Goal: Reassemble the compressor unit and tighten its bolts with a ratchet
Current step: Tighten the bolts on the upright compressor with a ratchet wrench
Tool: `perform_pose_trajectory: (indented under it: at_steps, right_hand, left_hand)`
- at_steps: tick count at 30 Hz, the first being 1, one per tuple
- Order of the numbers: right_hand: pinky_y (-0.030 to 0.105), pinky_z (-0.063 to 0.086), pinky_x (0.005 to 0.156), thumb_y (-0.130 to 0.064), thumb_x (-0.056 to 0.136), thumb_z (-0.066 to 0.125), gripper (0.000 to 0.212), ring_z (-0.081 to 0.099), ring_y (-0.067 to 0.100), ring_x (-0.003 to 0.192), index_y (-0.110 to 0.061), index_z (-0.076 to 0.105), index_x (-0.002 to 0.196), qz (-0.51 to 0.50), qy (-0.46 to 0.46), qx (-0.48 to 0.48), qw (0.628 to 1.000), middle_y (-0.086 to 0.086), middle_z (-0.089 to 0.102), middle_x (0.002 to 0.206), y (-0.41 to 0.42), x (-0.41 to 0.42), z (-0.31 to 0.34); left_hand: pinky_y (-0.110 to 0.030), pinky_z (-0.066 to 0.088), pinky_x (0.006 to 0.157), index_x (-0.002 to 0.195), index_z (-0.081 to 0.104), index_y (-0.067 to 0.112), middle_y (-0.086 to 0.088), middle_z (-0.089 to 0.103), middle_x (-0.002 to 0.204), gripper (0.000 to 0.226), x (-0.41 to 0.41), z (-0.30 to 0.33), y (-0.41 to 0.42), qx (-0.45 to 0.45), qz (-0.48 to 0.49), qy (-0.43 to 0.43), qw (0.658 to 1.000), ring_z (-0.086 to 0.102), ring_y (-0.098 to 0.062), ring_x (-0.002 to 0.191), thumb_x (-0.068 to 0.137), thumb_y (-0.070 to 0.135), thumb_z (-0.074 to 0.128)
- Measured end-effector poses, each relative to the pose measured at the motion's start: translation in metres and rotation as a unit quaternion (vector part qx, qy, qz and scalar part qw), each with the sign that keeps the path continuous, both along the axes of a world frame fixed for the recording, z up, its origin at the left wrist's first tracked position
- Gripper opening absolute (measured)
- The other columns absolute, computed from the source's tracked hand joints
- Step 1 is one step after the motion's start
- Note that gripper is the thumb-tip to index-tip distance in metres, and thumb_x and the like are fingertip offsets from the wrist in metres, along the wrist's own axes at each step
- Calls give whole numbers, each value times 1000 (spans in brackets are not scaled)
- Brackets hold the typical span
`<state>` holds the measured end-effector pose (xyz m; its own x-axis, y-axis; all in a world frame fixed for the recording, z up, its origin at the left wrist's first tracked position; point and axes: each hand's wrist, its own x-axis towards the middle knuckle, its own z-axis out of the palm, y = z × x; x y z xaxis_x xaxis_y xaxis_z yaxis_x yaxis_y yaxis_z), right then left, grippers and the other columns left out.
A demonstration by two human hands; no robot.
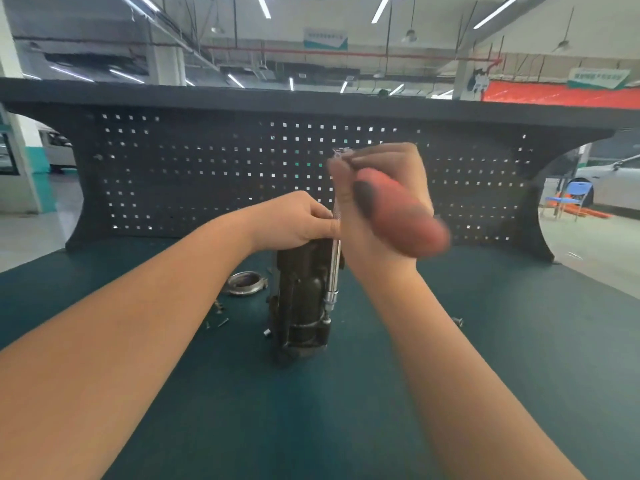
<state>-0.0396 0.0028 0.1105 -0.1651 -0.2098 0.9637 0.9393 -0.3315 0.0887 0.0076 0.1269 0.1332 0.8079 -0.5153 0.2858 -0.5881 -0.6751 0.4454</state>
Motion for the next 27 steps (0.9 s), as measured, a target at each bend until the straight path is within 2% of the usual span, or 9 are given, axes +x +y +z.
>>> perform_pose_trajectory:
  at_steps: [4,8,10,13,17,20,22,24,27]
  right_hand:
    - [25,48,55,-14,98,49,8,60,17,53,-17,48,91,203,150,212,944,0,63,78,-21,4,7]
    - [24,47,50,-21,101,50,16,58,14,54,-8,50,109,498,322,324,737,1,62,73,-40,13,15]
    - [25,46,51,-22,100,52,8,58,15,56,-15,50,96,396,270,273,834,-4,58,71,-34,9,11]
    - [23,45,65,-27,95,57,14,55,4,75,-24,51,83,54,56,65,995,-7,54,84,-21,-2,7]
    - [17,41,63,-8,84,60,18,46,2,78,-22,52,92,-140,23,-75,987,-10,38,94,-12,2,0]
    - [8,41,74,-10,83,65,20,49,-9,87,-26,54,90,-66,51,-1,997,-14,38,90,-19,3,-2]
    - [21,49,69,-23,91,56,12,62,7,77,-33,51,89,73,110,90,987,-9,53,84,-25,6,1]
    - [24,50,58,-20,98,50,6,63,13,61,-24,49,94,235,205,204,928,-13,62,74,-33,14,5]
    - [20,50,54,-15,100,51,8,61,10,55,-9,47,104,507,324,310,736,-6,64,65,-46,24,10]
  left_hand:
    - [-29,46,77,76,76,45,-2,51,78,46,-6,6,-3,-16,-49,56,997,43,-15,74,59,84,60]
    - [-49,39,109,95,77,39,-5,63,99,58,-4,4,-6,-16,-40,65,997,58,-19,94,60,81,57]
    - [-41,44,104,97,78,30,2,56,91,62,-2,5,-7,-11,-27,68,997,52,-11,86,65,79,59]
    - [-15,37,53,65,74,34,15,36,51,28,3,8,-9,-11,-15,48,999,36,0,48,85,52,66]
    - [-23,40,67,86,60,16,2,43,75,12,10,6,-6,-36,6,29,999,42,-10,70,95,22,63]
    - [-33,40,73,89,71,6,-8,43,82,46,2,4,-10,-13,-12,58,998,40,-17,78,75,50,71]
    - [-34,37,67,73,76,32,-6,41,76,33,-2,5,-11,-5,-16,58,998,36,-19,70,77,64,67]
    - [-39,46,78,84,76,47,-3,47,83,33,1,5,-6,-5,-9,71,997,42,-17,74,73,74,59]
    - [-37,45,101,91,77,45,7,71,95,50,3,2,-3,-5,-10,54,998,63,-18,86,63,80,57]
